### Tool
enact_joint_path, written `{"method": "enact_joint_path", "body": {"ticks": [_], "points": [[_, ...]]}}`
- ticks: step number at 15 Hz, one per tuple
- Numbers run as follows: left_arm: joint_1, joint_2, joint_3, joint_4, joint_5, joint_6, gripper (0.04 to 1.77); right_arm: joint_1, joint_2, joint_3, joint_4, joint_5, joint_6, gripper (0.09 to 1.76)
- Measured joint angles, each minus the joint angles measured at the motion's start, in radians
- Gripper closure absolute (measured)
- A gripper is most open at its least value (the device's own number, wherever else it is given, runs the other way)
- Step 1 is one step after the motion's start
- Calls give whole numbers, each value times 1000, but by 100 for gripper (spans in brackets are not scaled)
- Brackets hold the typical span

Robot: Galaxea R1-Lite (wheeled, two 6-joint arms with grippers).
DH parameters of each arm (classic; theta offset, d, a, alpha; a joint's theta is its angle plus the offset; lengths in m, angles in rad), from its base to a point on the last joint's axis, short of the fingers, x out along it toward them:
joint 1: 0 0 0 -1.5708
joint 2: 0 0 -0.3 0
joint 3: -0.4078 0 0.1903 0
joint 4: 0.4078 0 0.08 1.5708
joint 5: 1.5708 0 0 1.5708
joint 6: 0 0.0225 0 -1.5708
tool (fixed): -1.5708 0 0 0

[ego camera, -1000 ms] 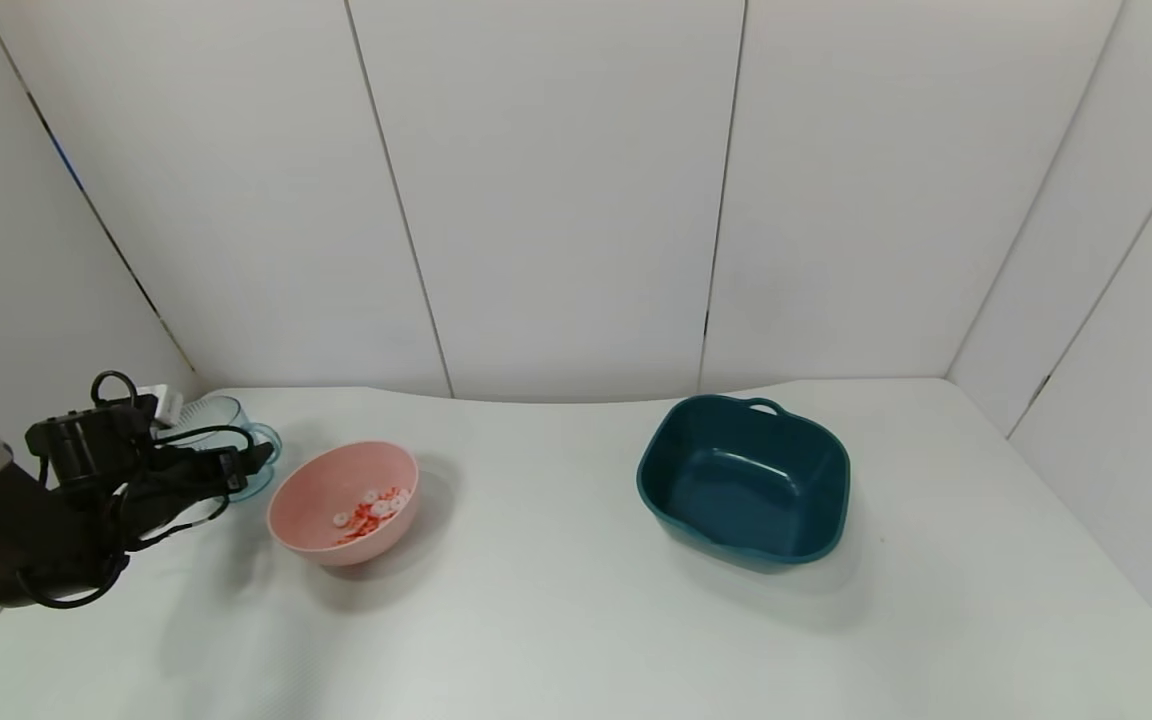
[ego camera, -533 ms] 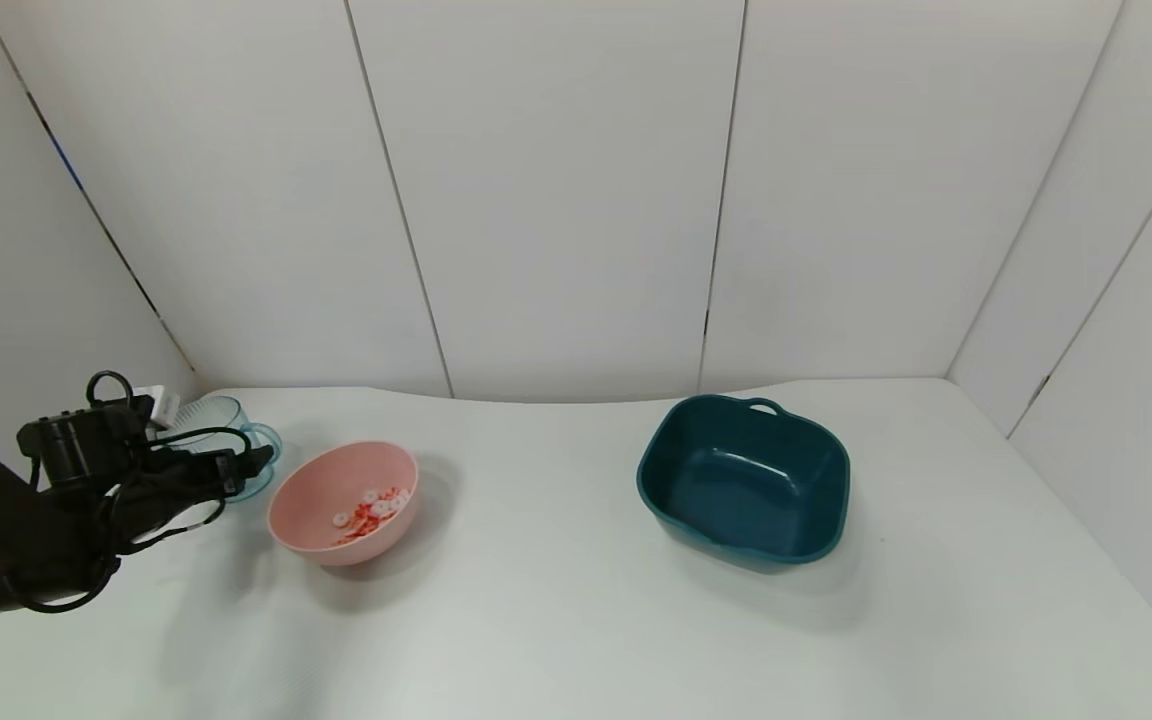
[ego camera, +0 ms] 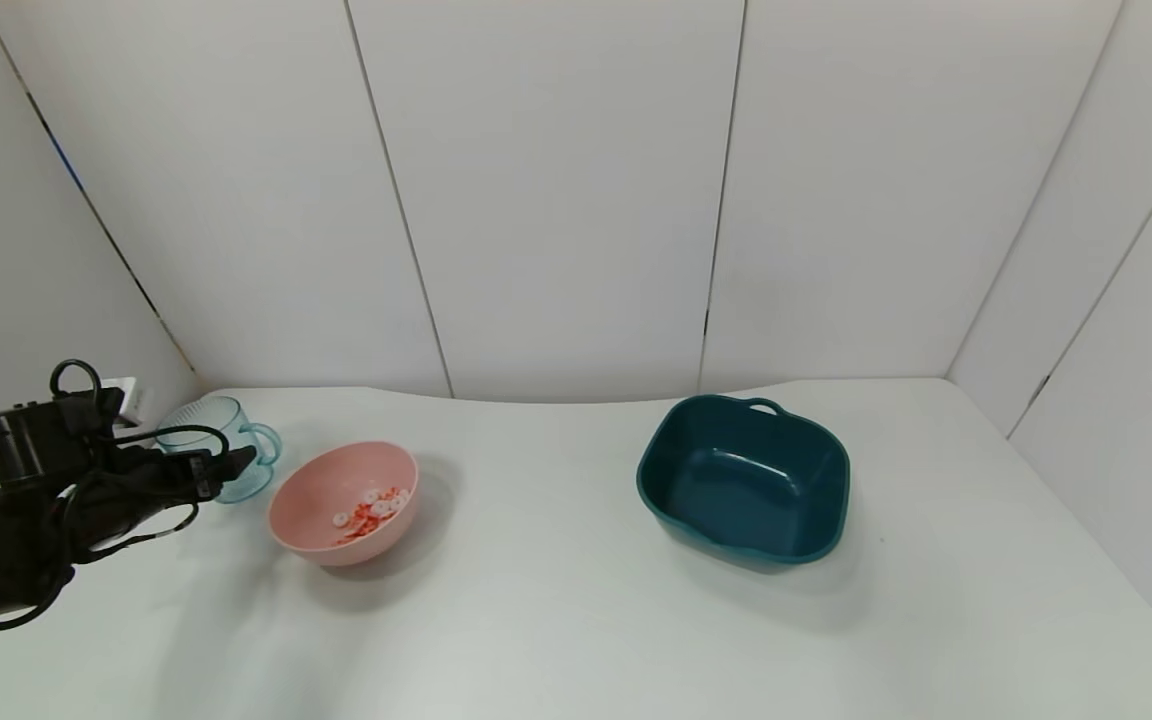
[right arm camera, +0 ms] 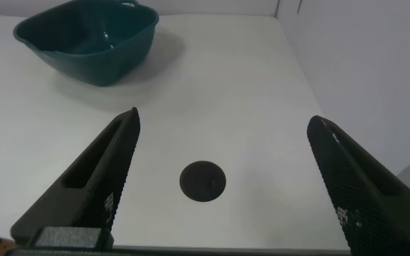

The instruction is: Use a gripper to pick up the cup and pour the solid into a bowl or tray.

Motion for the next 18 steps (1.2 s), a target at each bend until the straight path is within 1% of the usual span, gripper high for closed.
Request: {"method": "enact_joint_path", "body": {"ticks": [6,8,10,14,18], "points": [[-1,-222,135,4,-6,1,11,0,-5,0,-1,0,0,14],[-5,-292,169,10,-18,1,11,0,-5,0,-2,0,0,14],[-5,-377,200,47,-38,1,10,0,-5,0,-2,0,0,14],[-7,-579,259,167,-83,1,10,0,-5,1,-2,0,0,14],[-8,-774,340,255,-131,2,10,0,-5,1,-4,0,0,14]]}}
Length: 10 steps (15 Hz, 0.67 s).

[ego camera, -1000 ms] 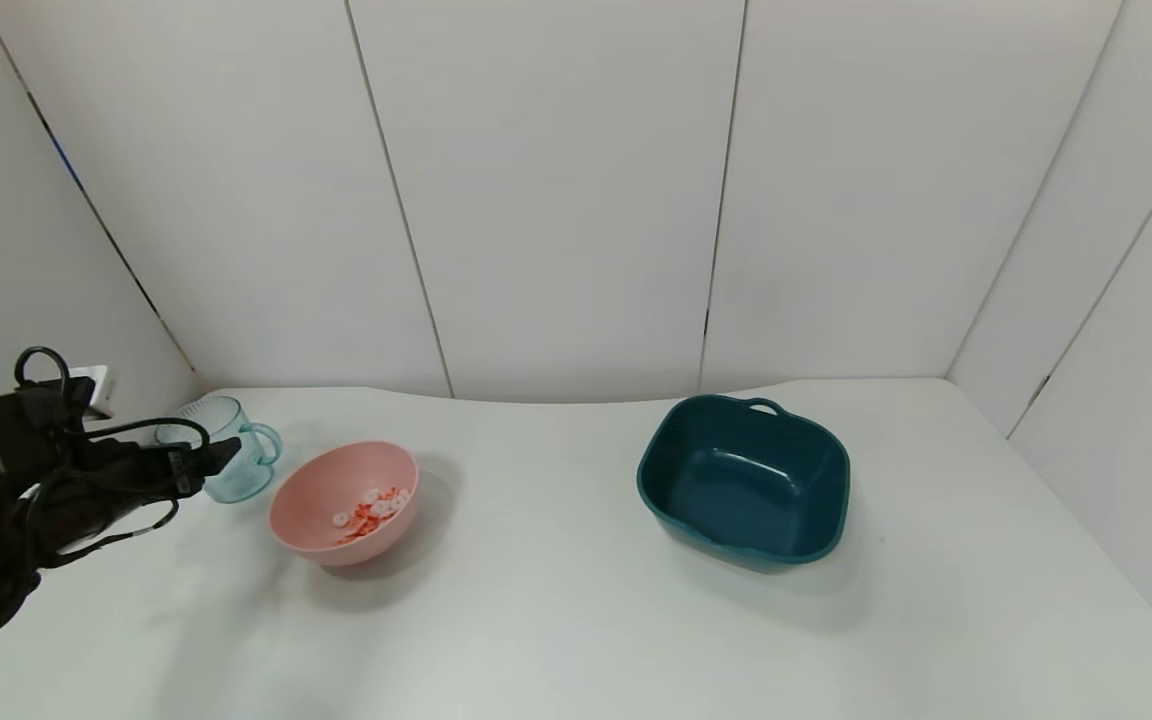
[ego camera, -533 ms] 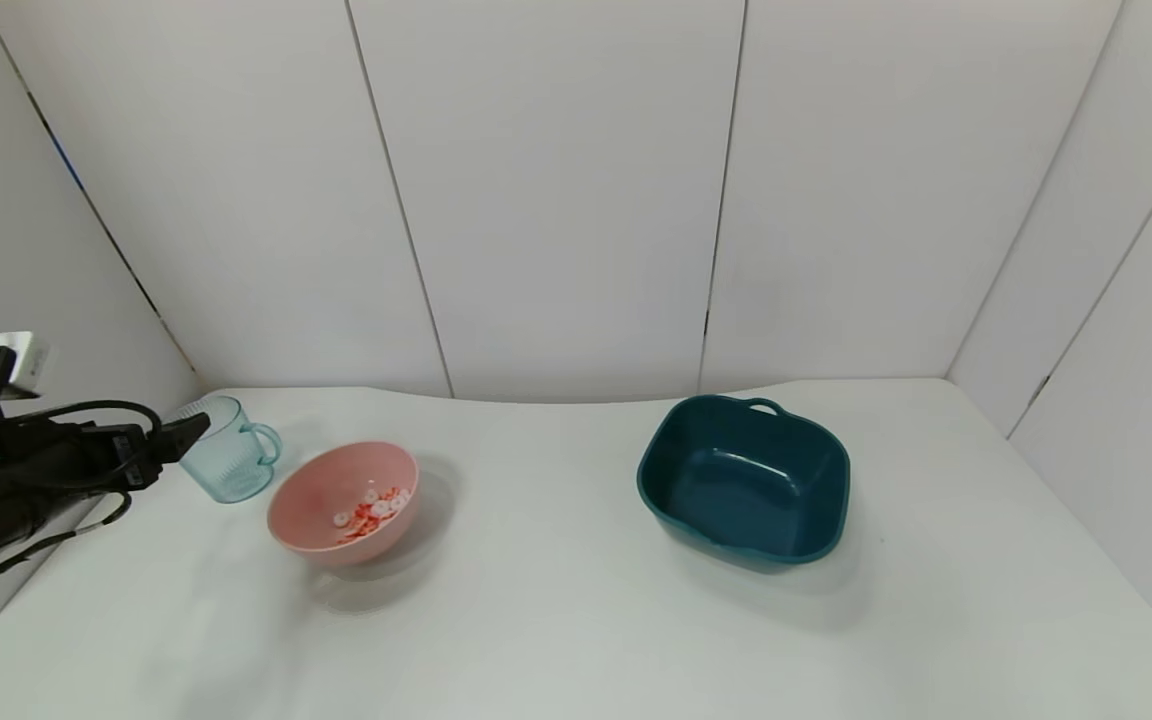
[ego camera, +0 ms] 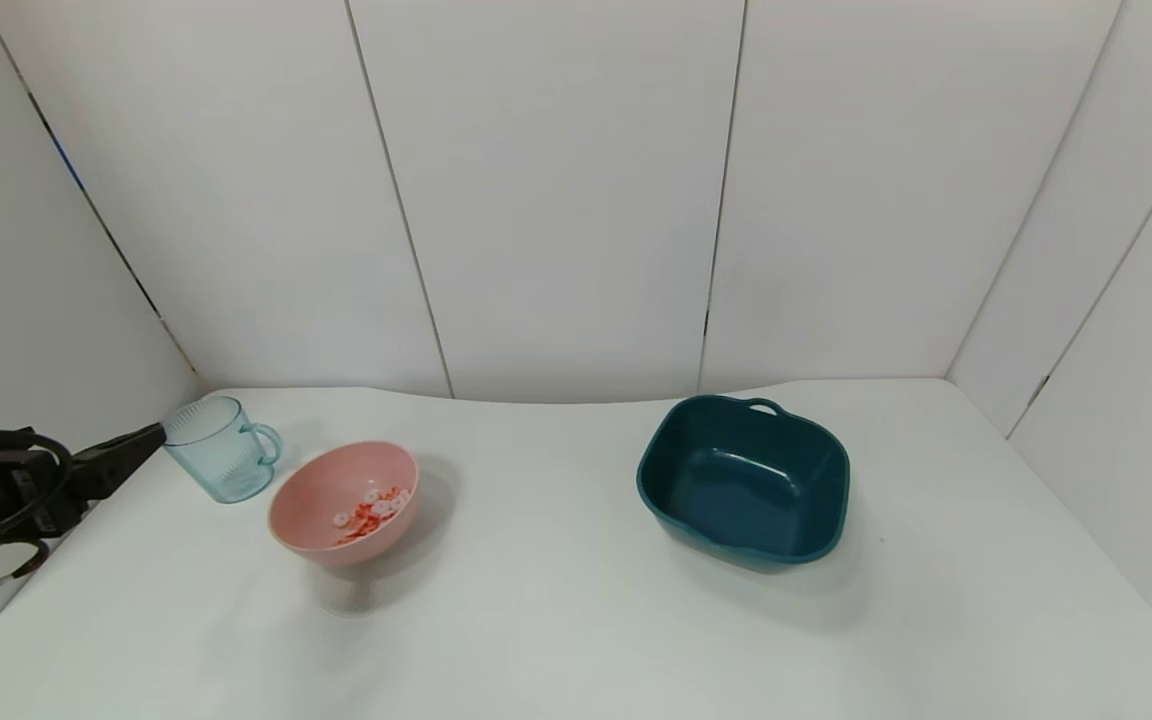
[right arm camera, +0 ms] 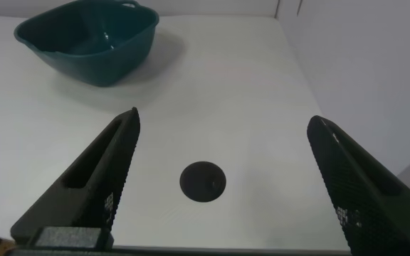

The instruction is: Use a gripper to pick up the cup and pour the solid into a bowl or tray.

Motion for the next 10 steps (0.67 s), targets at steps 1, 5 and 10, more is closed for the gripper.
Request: {"method": "enact_joint_path", "body": {"ticks": [1,5,10], "points": [[0,-42,18,17,-7,0,10,-1,0,1,-6,0,0,14],[0,-199,73,91,-20,24,9,-1,0,3,-12,0,0,14],[0,-401,96,230,-20,28,9,-1,0,3,-12,0,0,14]]}}
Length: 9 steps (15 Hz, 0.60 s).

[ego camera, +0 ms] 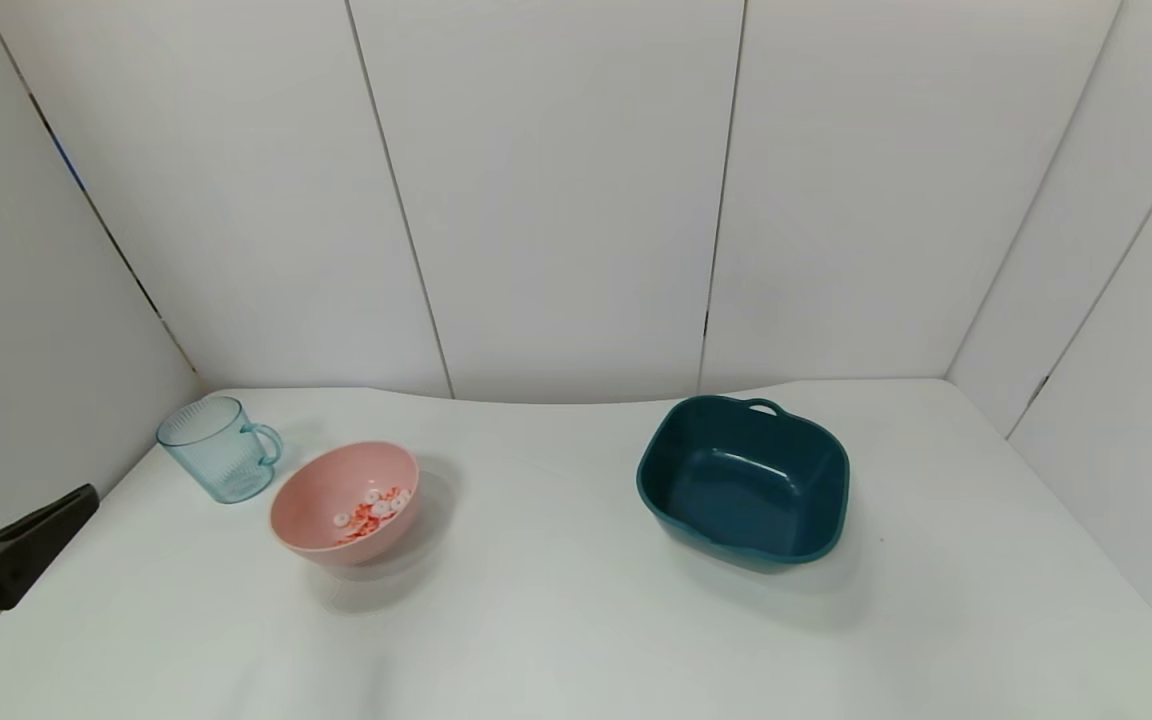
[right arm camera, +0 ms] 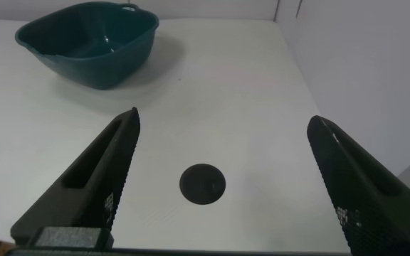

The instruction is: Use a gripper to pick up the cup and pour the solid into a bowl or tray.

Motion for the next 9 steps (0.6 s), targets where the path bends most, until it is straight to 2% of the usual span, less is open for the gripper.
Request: {"method": "enact_joint_path", "body": {"ticks": [5,7,9], "points": [[-13,-230,-4,201,7,0,9,0,0,0,1,0,0,14],[-89,-286,-5,232,70,-1,9,0,0,0,1,0,0,14],[-210,-328,-6,264,180,-1,9,0,0,0,1,0,0,14]]}}
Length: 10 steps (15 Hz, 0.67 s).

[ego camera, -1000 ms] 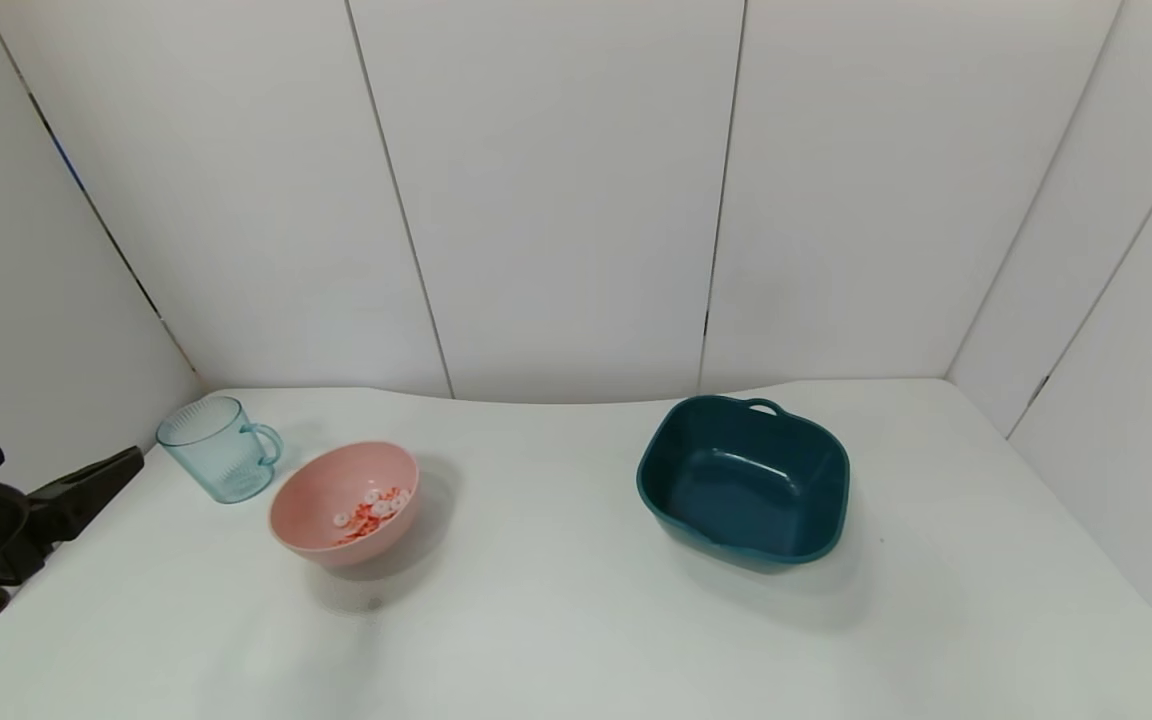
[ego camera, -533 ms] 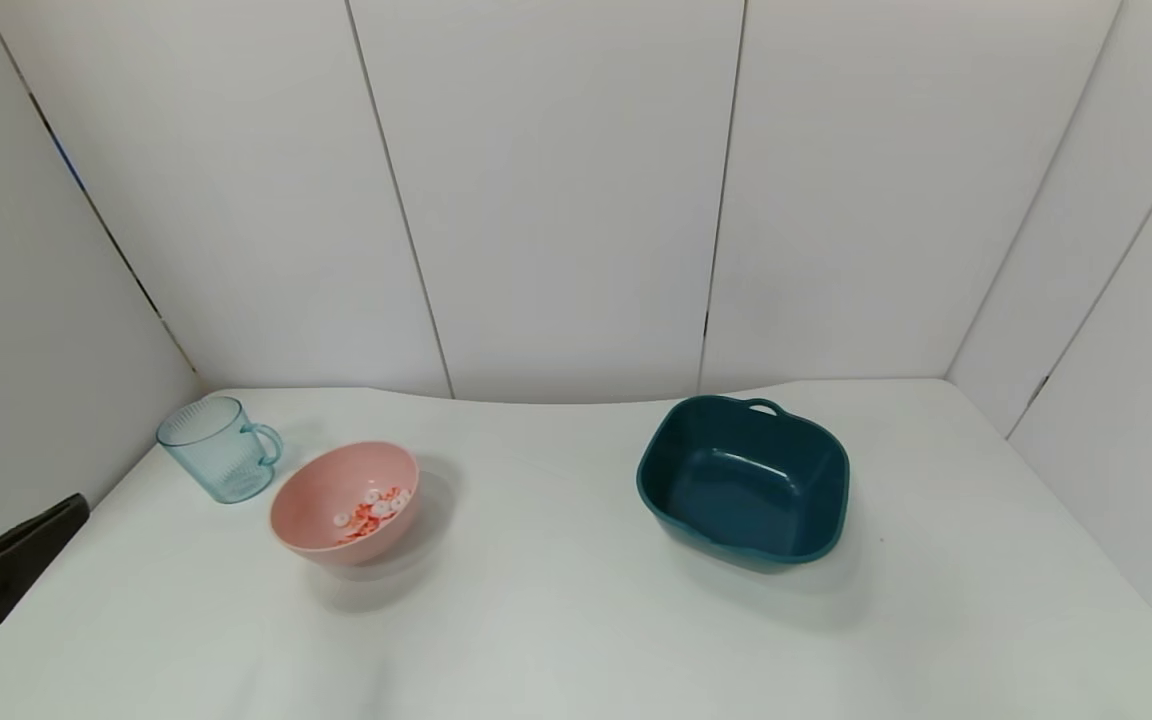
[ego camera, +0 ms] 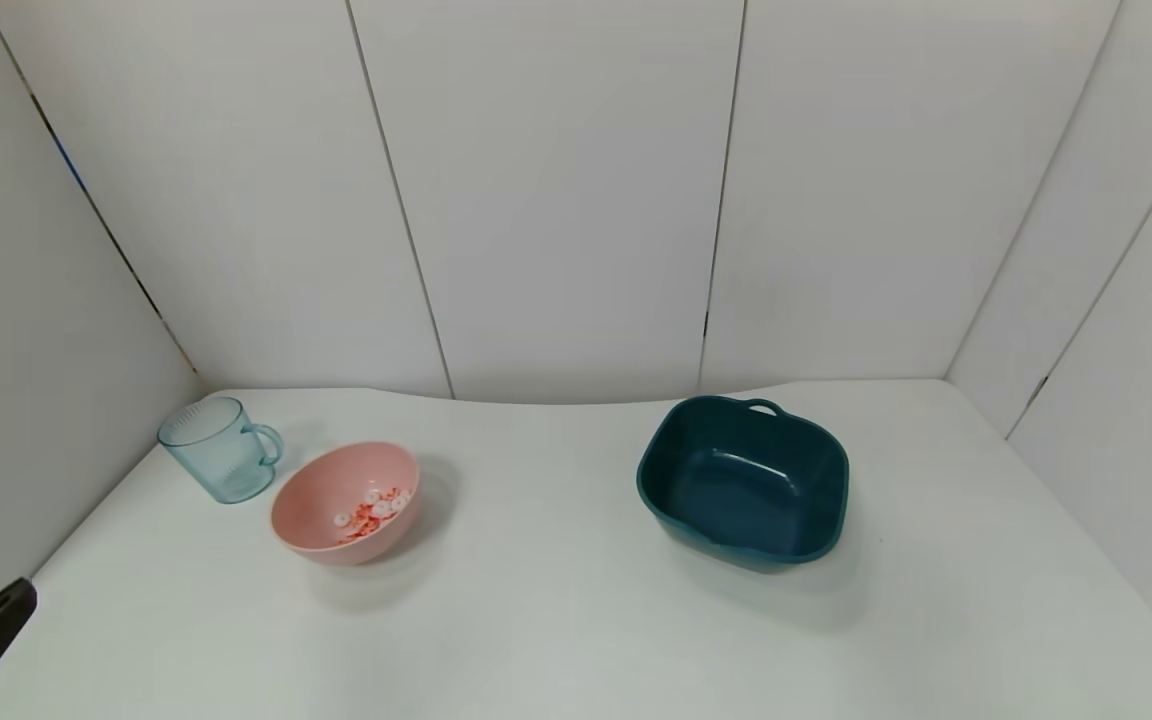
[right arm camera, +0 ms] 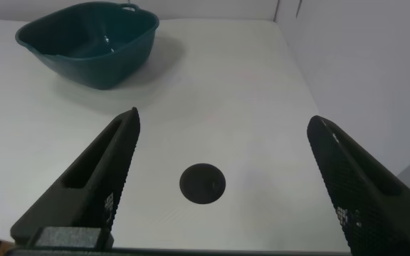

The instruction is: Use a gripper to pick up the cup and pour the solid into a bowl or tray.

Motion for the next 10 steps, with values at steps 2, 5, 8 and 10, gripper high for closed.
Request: {"method": "enact_joint_path", "body": {"ticks": [2,5,8,10], "points": [[-112,-51,1,49,75,-1,9,0,0,0,0,0,0,14],[-191,-135,12,76,83,-7,9,0,0,0,0,0,0,14],[-260,-202,25,100,74,-9,9,0,0,0,0,0,-1,14],[-291,-246,27,129,72,-8,9,0,0,0,0,0,-1,14]]}}
